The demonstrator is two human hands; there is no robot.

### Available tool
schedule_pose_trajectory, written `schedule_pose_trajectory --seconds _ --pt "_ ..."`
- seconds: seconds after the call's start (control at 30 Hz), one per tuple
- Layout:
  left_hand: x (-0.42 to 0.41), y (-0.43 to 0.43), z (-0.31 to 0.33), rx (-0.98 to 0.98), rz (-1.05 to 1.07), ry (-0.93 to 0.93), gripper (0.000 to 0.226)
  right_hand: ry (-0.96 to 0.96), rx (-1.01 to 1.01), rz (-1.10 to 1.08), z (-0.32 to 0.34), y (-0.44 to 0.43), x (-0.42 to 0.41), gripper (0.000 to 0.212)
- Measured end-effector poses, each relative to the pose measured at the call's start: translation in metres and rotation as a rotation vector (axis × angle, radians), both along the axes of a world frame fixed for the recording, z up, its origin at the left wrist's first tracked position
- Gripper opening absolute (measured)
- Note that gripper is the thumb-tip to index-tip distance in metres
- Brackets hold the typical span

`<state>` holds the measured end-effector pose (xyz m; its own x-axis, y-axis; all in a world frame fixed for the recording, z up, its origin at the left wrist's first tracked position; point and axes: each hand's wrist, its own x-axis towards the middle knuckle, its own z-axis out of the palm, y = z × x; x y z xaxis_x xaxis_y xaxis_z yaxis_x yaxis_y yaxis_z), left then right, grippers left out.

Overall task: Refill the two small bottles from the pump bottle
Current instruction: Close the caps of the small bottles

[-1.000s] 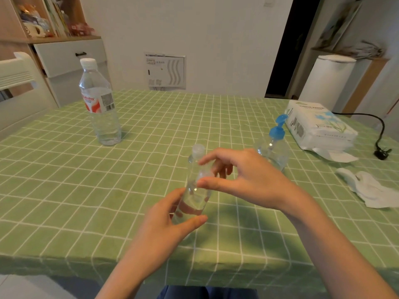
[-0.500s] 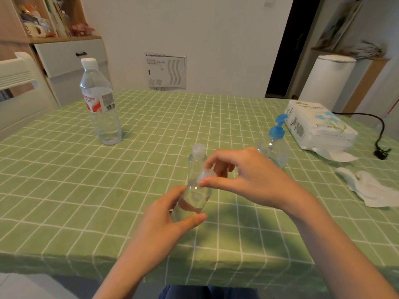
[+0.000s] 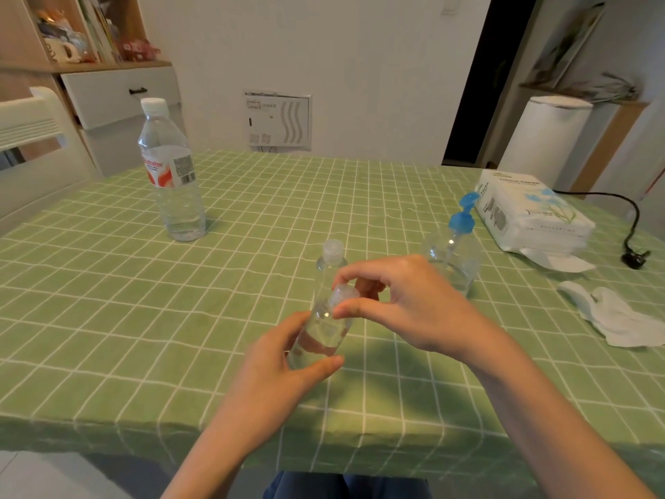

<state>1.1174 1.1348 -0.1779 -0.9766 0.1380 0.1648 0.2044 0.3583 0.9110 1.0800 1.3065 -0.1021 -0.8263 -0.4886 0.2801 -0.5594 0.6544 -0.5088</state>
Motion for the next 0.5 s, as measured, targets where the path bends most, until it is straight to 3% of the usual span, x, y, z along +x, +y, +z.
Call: schedule_pose_trajectory --seconds 0.17,0.5 --pt "0.001 0.005 -0.002 -0.023 0.091 0.038 0.033 0.035 -0.063 -0.045 -0.005 -0.004 -0.001 0.02" --pt "-0.005 -0.005 0.002 0.001 0.143 0.046 0.039 0.065 -0.176 -0.096 -0.008 -0.02 -0.005 0.034"
